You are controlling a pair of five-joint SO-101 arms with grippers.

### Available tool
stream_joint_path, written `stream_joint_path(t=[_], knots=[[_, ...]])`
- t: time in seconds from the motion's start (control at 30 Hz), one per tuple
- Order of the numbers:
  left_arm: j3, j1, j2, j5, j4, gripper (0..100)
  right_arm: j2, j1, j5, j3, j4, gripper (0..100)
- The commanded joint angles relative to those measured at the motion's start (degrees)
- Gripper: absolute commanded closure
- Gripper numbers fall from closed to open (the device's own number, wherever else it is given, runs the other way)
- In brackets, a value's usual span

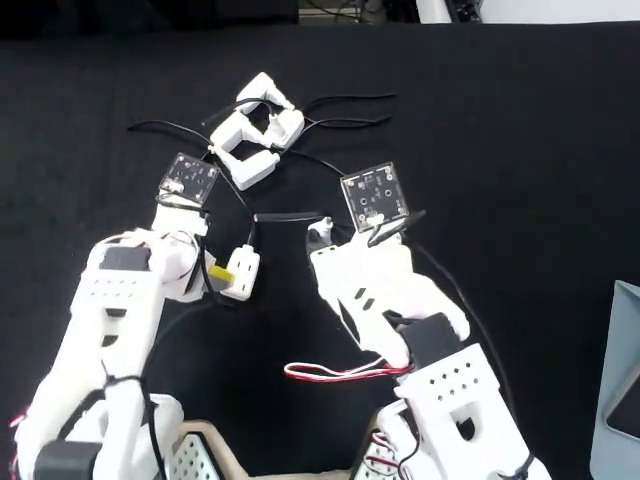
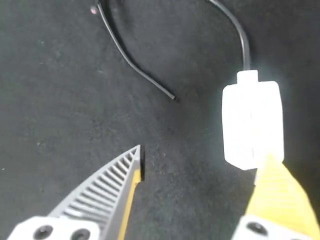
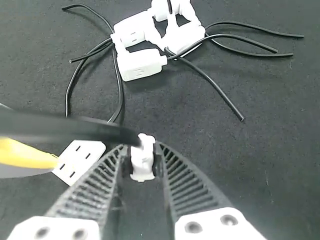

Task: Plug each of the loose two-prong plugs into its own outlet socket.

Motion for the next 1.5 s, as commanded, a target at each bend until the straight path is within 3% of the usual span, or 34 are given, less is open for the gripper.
stream_joint_path(t=[0.0, 0.23, 0.43, 0.77, 1.03, 1.3, 1.47], knots=[[-0.22, 1.36, -5.01, -0.53, 2.11, 65, -0.84, -0.70, 0.18, -0.40, 0.09, 98.6], [-0.22, 9.98, -3.69, 0.00, 1.93, 65, -0.84, -0.70, 0.18, -0.40, 0.09, 98.6], [1.89, 11.47, 1.58, 3.08, -7.12, 65, -0.84, -0.70, 0.18, -0.31, 0.09, 98.6], [3.03, -4.70, -3.34, 3.08, -5.01, 65, -0.84, -2.64, 2.20, -0.57, 0.00, 98.6], [5.58, -7.60, -10.90, -0.53, 1.49, 65, -0.04, -8.70, 2.90, -0.40, -0.09, 98.6], [7.52, -19.74, -12.84, 2.99, 4.13, 65, 15.87, -15.91, 9.41, -2.77, -6.77, 98.6], [10.51, -21.23, -12.75, 3.08, 4.13, 65, 25.01, -16.79, 13.36, -4.97, -11.96, 98.6]])
